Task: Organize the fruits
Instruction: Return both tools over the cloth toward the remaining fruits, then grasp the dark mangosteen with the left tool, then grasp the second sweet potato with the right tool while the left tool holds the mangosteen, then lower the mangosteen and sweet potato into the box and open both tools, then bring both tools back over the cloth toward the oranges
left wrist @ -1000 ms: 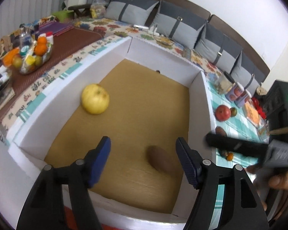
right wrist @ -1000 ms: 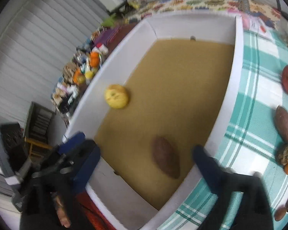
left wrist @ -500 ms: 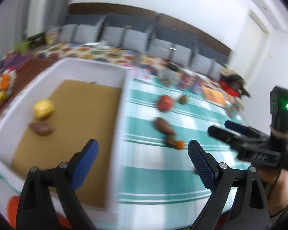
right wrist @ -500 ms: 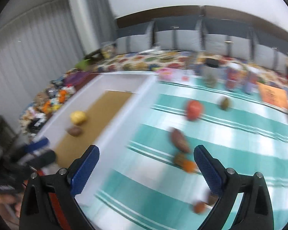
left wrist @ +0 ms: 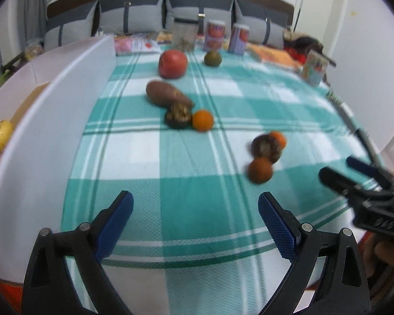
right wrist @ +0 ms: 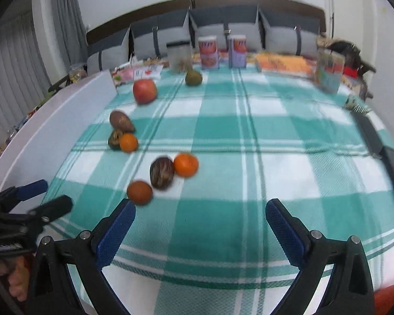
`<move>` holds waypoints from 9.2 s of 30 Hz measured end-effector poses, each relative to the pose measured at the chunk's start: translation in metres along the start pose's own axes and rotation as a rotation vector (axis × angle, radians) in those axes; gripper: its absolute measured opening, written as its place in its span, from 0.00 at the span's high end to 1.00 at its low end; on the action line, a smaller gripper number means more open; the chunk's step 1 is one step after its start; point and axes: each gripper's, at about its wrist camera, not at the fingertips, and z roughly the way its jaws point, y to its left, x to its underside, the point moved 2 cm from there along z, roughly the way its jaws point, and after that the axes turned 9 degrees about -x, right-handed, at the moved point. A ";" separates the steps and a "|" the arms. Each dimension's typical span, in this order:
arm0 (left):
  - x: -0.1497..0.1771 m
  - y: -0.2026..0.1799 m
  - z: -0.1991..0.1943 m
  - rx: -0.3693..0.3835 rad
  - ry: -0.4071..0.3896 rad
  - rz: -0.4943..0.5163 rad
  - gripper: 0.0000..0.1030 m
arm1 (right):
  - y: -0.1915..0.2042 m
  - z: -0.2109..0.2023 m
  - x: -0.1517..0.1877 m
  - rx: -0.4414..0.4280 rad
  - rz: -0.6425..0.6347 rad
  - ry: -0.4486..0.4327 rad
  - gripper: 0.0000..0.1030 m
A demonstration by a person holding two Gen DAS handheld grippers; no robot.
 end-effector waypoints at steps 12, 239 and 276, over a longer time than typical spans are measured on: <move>0.004 0.003 0.017 -0.033 -0.008 -0.020 0.06 | -0.010 0.010 0.002 0.109 -0.063 -0.041 0.04; -0.069 0.147 -0.087 0.116 -0.045 -0.308 0.59 | 0.206 0.062 -0.195 -0.528 -0.137 0.279 0.61; -0.064 0.174 -0.096 -0.097 -0.143 -0.381 0.09 | 0.235 0.003 -0.144 -0.344 -0.302 0.015 0.07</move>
